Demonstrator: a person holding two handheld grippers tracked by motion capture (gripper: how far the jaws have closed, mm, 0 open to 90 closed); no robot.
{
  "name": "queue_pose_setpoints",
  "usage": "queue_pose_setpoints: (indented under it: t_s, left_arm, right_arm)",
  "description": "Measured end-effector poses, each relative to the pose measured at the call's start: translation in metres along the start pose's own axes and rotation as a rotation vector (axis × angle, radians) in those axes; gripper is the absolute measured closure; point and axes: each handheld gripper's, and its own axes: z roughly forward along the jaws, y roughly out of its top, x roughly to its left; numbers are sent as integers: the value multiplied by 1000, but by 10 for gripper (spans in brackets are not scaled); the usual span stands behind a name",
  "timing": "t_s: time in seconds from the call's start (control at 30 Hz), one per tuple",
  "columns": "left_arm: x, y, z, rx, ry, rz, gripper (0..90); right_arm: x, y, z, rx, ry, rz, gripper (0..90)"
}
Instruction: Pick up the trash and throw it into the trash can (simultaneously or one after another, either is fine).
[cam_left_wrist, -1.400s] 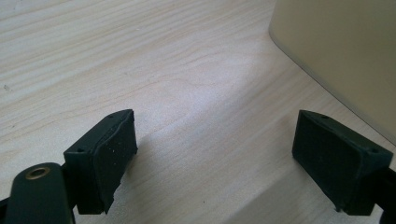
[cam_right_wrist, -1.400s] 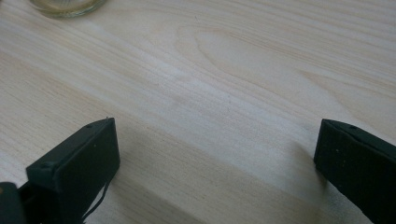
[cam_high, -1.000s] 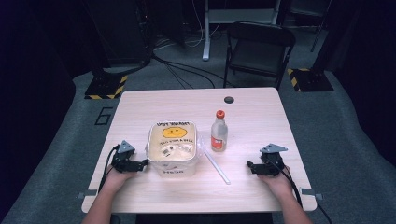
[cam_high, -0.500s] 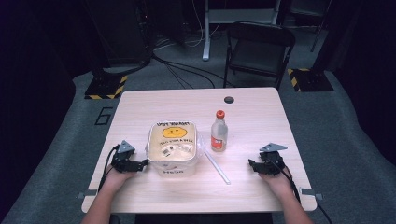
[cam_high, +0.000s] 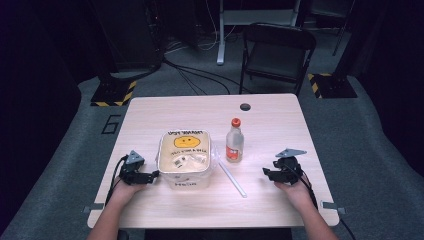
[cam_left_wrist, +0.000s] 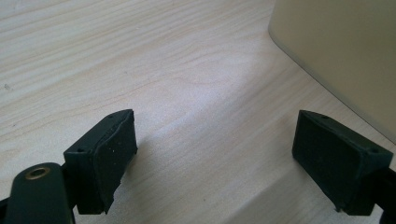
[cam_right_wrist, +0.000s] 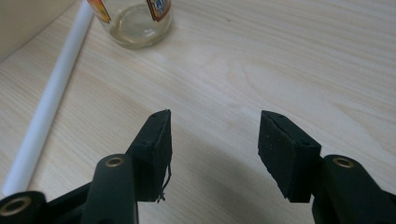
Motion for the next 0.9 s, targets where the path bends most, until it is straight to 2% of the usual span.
queue_pose_setpoints:
  t_s: [0.23,0.53,0.9]
  left_arm:
    - [0,0,0,3,0,4,136]
    - [0,0,0,-5,0,2,136]
    - [1,0,0,-4,-2,3,136]
  right_arm:
    - [7,12,-3,-33,26,-9,433]
    - [9,31,-13,-86,61,8,434]
    - [15,46,-19,-110,74,-3,433]
